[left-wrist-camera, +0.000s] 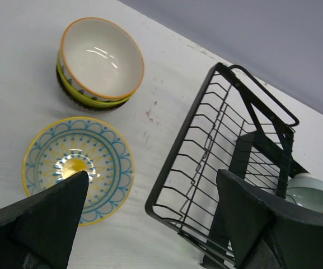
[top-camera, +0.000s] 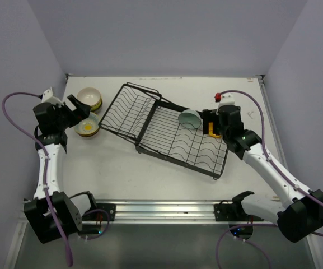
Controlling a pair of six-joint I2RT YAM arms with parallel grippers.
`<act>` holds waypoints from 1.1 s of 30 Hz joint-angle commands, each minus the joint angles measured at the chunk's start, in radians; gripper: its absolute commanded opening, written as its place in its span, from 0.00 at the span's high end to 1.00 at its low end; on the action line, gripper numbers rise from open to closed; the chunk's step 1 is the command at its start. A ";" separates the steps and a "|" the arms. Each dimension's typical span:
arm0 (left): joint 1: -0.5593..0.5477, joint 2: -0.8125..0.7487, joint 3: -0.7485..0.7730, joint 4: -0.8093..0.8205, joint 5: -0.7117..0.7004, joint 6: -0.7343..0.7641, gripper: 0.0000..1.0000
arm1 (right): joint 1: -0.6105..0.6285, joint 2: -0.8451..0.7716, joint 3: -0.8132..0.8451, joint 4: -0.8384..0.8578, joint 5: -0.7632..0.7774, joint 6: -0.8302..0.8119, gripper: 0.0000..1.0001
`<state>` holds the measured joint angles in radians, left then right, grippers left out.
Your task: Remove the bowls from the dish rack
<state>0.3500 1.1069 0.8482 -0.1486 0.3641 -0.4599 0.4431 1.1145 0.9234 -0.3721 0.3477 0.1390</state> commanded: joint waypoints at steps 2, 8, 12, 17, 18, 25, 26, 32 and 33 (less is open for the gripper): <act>-0.084 -0.071 0.002 0.058 0.021 0.058 0.00 | -0.090 -0.050 -0.087 0.117 0.050 0.074 0.06; -0.287 -0.146 0.014 0.014 -0.114 0.113 0.00 | -0.155 -0.048 -0.207 0.260 0.077 0.099 0.12; -0.321 -0.203 -0.003 0.000 -0.085 0.098 0.00 | -0.193 -0.021 -0.254 0.349 0.070 0.117 0.14; -0.325 -0.236 -0.084 0.040 -0.079 0.121 0.00 | -0.224 0.080 -0.245 0.430 0.053 0.084 0.15; -0.325 -0.233 -0.087 0.040 -0.073 0.125 0.00 | -0.228 0.094 -0.239 0.433 0.051 0.080 0.15; -0.327 -0.249 -0.100 0.034 -0.065 0.119 0.00 | -0.271 0.153 -0.236 0.565 -0.010 0.042 0.18; -0.327 -0.248 -0.101 0.035 -0.062 0.115 0.00 | -0.273 0.168 -0.235 0.576 -0.015 0.037 0.18; -0.327 -0.233 -0.101 0.035 -0.040 0.113 0.00 | -0.280 0.240 -0.186 0.604 -0.067 0.016 0.24; -0.325 -0.232 -0.101 0.037 -0.040 0.112 0.00 | -0.280 0.261 -0.179 0.599 -0.084 0.014 0.24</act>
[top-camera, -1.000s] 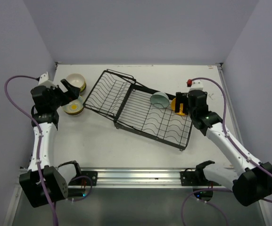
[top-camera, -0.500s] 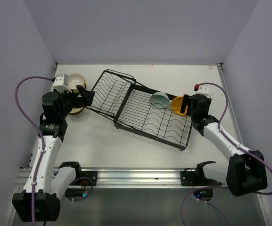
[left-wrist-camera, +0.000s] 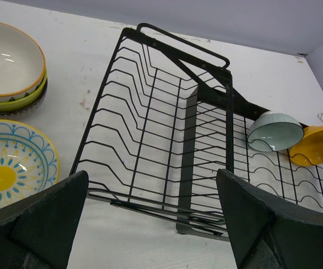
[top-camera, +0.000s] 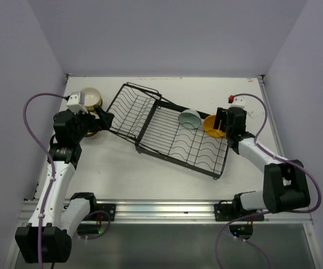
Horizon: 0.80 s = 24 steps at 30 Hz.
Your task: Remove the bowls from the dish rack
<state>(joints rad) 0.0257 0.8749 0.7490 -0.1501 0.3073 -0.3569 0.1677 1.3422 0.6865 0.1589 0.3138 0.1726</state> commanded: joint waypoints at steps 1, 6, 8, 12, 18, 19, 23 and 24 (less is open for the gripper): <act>-0.003 0.001 -0.003 0.040 0.016 0.009 0.00 | -0.007 0.043 0.064 0.065 -0.073 -0.027 0.25; -0.001 0.012 -0.004 0.041 0.035 0.004 0.00 | -0.005 0.055 0.045 0.108 -0.117 -0.032 0.29; -0.001 0.013 -0.005 0.046 0.045 0.003 0.00 | -0.004 0.043 0.028 0.123 -0.122 -0.042 0.32; -0.003 0.012 -0.011 0.052 0.056 -0.004 0.00 | -0.004 0.043 0.033 0.113 -0.113 -0.059 0.45; -0.003 0.007 -0.013 0.052 0.056 -0.004 0.00 | -0.005 0.043 0.038 0.077 -0.131 -0.084 0.58; -0.003 0.006 -0.014 0.052 0.056 -0.002 0.00 | -0.005 0.043 0.036 0.073 -0.130 -0.088 0.59; -0.001 0.006 -0.016 0.052 0.058 -0.002 0.00 | 0.003 0.031 0.042 0.044 -0.102 -0.108 0.70; -0.001 0.006 -0.016 0.052 0.059 -0.004 0.00 | 0.004 0.023 0.044 0.034 -0.094 -0.117 0.72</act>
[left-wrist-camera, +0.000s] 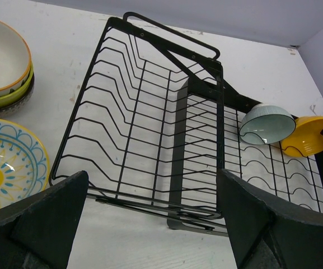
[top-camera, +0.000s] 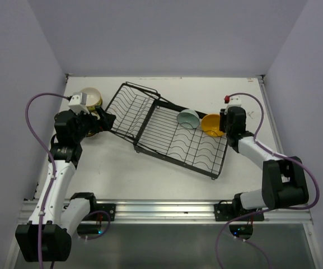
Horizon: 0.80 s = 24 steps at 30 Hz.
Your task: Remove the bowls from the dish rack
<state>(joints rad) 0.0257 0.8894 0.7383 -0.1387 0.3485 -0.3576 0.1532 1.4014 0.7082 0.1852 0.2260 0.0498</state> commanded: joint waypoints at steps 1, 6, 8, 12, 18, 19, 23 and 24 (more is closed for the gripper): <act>-0.001 -0.009 -0.005 0.042 0.020 -0.003 0.00 | 0.020 -0.044 0.023 0.004 0.004 -0.002 0.74; -0.001 -0.007 -0.007 0.044 0.026 -0.004 0.00 | 0.039 -0.077 0.025 -0.026 0.053 -0.044 0.83; -0.001 -0.006 -0.007 0.044 0.029 -0.007 0.00 | 0.043 -0.087 0.022 -0.027 0.073 -0.044 0.88; -0.001 -0.003 -0.007 0.045 0.032 -0.009 0.00 | 0.074 -0.097 0.020 -0.046 0.127 -0.100 0.92; -0.001 -0.001 -0.010 0.048 0.043 -0.012 0.00 | 0.140 -0.142 0.020 -0.070 0.237 -0.156 0.98; -0.003 -0.001 -0.010 0.048 0.043 -0.014 0.00 | 0.149 -0.148 0.019 -0.073 0.249 -0.160 0.99; -0.001 -0.004 -0.011 0.054 0.050 -0.017 0.00 | 0.178 -0.189 0.002 -0.067 0.308 -0.183 1.00; -0.001 -0.006 -0.013 0.054 0.053 -0.017 0.00 | 0.177 -0.194 -0.004 -0.066 0.312 -0.180 1.00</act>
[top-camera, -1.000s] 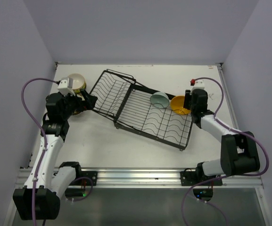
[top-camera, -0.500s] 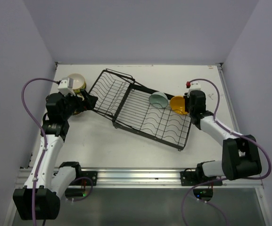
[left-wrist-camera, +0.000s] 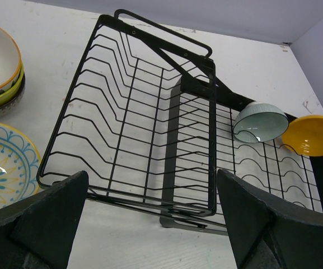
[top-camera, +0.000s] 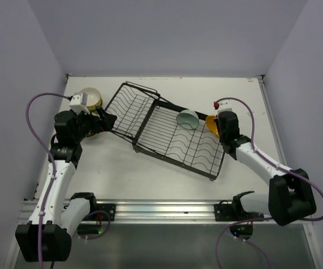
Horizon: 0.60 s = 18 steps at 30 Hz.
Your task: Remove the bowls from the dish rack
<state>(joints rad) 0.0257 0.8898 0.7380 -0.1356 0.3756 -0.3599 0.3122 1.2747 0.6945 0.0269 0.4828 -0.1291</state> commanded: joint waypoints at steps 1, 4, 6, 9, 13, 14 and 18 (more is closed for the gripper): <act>-0.001 -0.006 -0.012 0.053 0.032 -0.014 0.00 | 0.019 -0.074 0.008 0.093 0.057 -0.001 1.00; 0.000 -0.005 -0.014 0.053 0.034 -0.016 0.00 | 0.030 -0.086 0.005 0.087 0.085 -0.009 1.00; 0.000 -0.003 -0.015 0.053 0.036 -0.016 0.00 | 0.031 -0.098 0.000 0.082 0.086 -0.010 1.00; 0.000 -0.002 -0.017 0.053 0.032 -0.016 0.00 | 0.033 -0.118 0.002 0.079 0.082 -0.003 1.00; 0.000 0.000 -0.020 0.053 0.034 -0.017 0.00 | 0.033 -0.147 0.008 0.065 0.074 0.005 1.00; -0.001 0.001 -0.019 0.054 0.034 -0.017 0.00 | 0.033 -0.155 0.007 0.067 0.066 0.006 1.00; 0.000 0.008 -0.020 0.053 0.034 -0.017 0.00 | 0.033 -0.198 -0.012 0.071 0.031 0.031 1.00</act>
<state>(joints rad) 0.0257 0.8921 0.7216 -0.1345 0.3916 -0.3668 0.3416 1.1297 0.6785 0.0360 0.5323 -0.1303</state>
